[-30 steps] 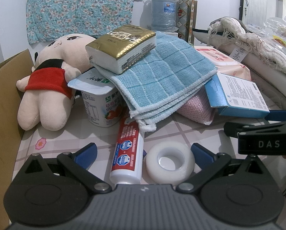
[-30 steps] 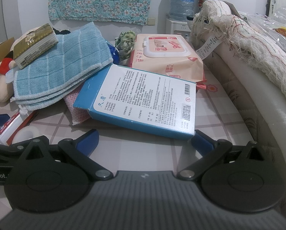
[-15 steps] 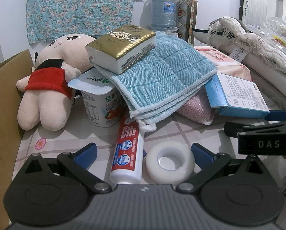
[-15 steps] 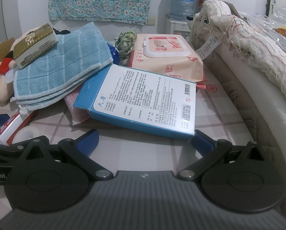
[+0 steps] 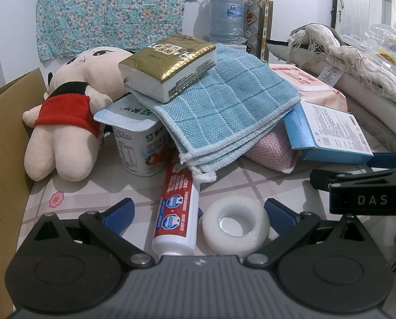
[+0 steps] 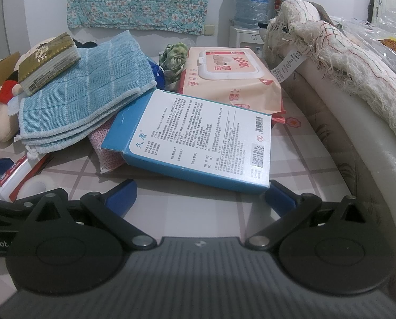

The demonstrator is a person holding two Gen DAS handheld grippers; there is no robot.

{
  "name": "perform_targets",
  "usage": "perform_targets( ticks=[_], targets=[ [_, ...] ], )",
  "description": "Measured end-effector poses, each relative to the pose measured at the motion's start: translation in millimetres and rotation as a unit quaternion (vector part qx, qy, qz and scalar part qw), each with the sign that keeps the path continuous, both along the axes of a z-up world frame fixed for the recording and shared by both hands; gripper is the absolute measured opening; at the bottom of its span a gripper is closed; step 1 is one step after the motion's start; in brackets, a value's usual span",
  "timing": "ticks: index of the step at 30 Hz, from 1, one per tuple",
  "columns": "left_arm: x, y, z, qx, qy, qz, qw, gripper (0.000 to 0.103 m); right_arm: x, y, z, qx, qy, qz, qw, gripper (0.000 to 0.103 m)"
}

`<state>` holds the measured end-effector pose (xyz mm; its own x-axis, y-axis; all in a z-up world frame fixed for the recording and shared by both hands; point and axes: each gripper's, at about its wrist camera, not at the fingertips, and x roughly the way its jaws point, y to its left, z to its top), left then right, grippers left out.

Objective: Organize soft objects

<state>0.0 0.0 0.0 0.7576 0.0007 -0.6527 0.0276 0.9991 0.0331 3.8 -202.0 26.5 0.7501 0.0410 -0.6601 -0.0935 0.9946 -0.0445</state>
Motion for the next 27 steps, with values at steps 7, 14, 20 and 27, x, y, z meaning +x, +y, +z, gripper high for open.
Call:
perform_targets(
  ticks=[7,14,20,27],
  targets=[
    [-0.2,0.7,0.0,-0.002,0.000,-0.001,1.0000,0.103,-10.8,-1.8,-1.0,0.003,-0.013,0.004,1.000,0.102],
    [0.3,-4.4,0.1,0.003,0.000,0.000,1.0000,0.103,-13.2,-9.5,2.0,0.043,-0.018,-0.013,0.999,0.102],
    [-0.1,-4.6,0.4,0.003,0.000,0.000,1.0000,0.103,0.8,-0.7,0.0,0.000,0.002,0.005,1.000,0.102],
    [0.3,-3.7,0.0,0.002,0.000,0.000,1.0000,0.103,2.4,-0.7,-0.2,0.002,0.002,0.005,1.000,0.102]
  ],
)
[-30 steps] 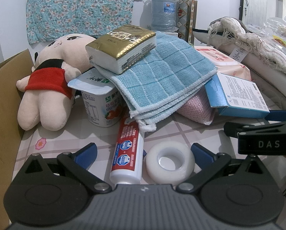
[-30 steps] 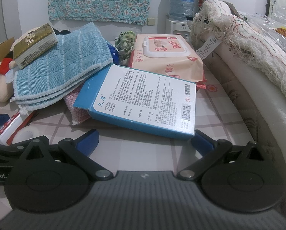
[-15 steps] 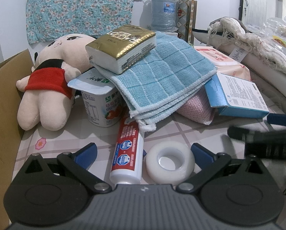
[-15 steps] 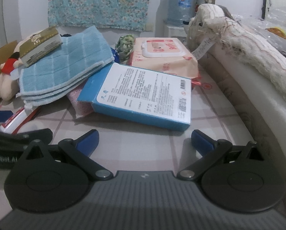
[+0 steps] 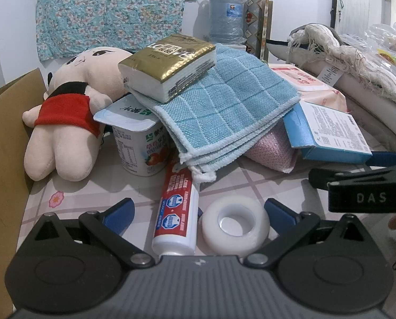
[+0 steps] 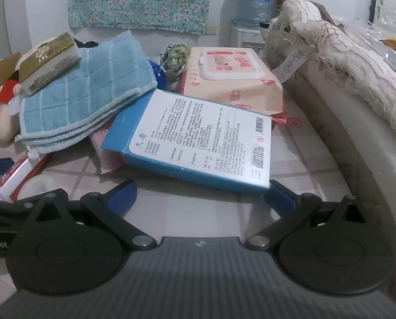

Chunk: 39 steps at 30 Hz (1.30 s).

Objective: Organize soft objects
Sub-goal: 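Grasp the gold LOVE snack pack with left tool while right tool grasps blue medicine box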

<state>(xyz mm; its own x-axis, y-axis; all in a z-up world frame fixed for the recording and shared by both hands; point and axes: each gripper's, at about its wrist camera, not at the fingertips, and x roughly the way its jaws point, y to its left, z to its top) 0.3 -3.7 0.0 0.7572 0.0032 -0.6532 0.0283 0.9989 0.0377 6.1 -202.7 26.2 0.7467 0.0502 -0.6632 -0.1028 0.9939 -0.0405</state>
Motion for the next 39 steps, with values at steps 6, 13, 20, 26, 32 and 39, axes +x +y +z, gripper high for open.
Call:
perform_targets(
  ticks=[6,13,20,26,32,39],
  targets=[
    [0.0,0.1,0.0,0.000,0.000,0.000,1.0000,0.103,1.9,-0.7,-0.4,0.001,0.000,0.001,1.000,0.103],
    [0.7,-1.6,0.2,0.001,0.001,0.005,1.0000,0.103,4.4,1.1,-1.0,-0.001,0.000,0.008,1.000,0.102],
    [2.2,0.4,-0.6,0.000,0.001,0.007,1.0000,0.103,7.3,2.6,-0.5,-0.001,0.001,0.001,1.000,0.102],
    [3.1,-0.3,-0.3,0.000,0.001,0.010,1.0000,0.103,7.4,2.8,-0.4,-0.001,0.001,0.000,1.000,0.102],
    [2.3,1.0,0.3,0.002,0.000,0.020,0.9998,0.103,6.7,1.3,-0.3,0.000,0.000,0.003,1.000,0.102],
    [-21.5,-5.4,18.8,0.056,-0.030,-0.017,0.9978,0.102,-2.0,3.0,8.4,0.016,0.025,0.013,0.999,0.102]
  ],
)
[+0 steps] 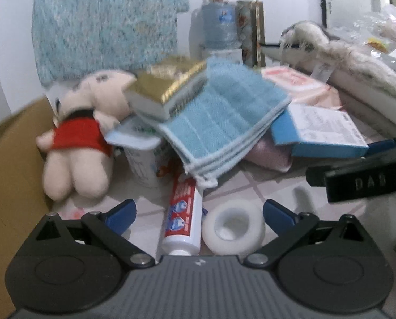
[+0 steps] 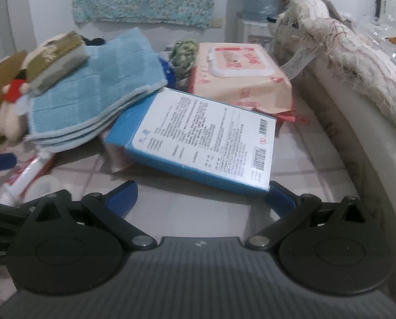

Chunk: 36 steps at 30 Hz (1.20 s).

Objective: Organize soft objects
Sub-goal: 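Grasp the gold LOVE snack pack with left tool while right tool grasps blue medicine box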

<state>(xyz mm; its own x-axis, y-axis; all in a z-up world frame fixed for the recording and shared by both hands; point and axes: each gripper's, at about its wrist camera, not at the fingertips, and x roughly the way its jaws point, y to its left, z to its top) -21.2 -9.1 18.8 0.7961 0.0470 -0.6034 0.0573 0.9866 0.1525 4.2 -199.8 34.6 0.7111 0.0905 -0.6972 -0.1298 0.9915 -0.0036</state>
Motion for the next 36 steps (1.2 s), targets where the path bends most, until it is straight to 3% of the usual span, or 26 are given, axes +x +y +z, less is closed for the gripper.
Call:
perform_targets(
  ticks=[4,9,12,18,23,25,30,33,36],
  targets=[
    [-12.0,8.7,26.8,-0.006,-0.023,-0.004,0.9997,0.100,-1.5,-8.2,26.6,0.054,-0.007,0.004,0.999,0.102],
    [-1.2,25.4,56.3,-0.049,-0.032,-0.004,0.9983,0.095,-8.5,-14.1,60.2,0.063,-0.047,0.045,0.996,0.102],
    [16.9,25.8,63.8,-0.029,-0.047,-0.013,0.9984,0.087,-4.2,-24.2,69.1,0.103,-0.043,0.050,0.993,0.102],
    [55.2,24.9,65.8,0.006,-0.056,-0.054,0.9970,0.087,31.5,-30.5,70.0,0.159,-0.012,0.066,0.985,0.097],
    [84.4,19.8,58.7,0.023,-0.046,-0.080,0.9954,0.086,36.9,-45.6,52.7,0.129,0.019,0.039,0.991,0.097],
    [93.8,20.3,56.4,0.019,-0.030,-0.088,0.9955,0.070,37.1,-57.3,41.5,0.142,0.045,0.026,0.988,0.097],
    [98.0,20.8,57.5,0.018,-0.018,-0.093,0.9953,0.065,44.4,-70.9,25.9,0.137,0.061,-0.020,0.988,0.097],
    [93.1,23.4,62.4,0.016,-0.009,-0.099,0.9949,0.064,48.8,-72.0,22.4,0.143,0.065,-0.016,0.987,0.097],
    [85.3,29.2,70.3,0.003,-0.010,-0.102,0.9948,0.064,45.8,-56.6,26.3,0.085,0.049,0.026,0.995,0.097]
  ],
)
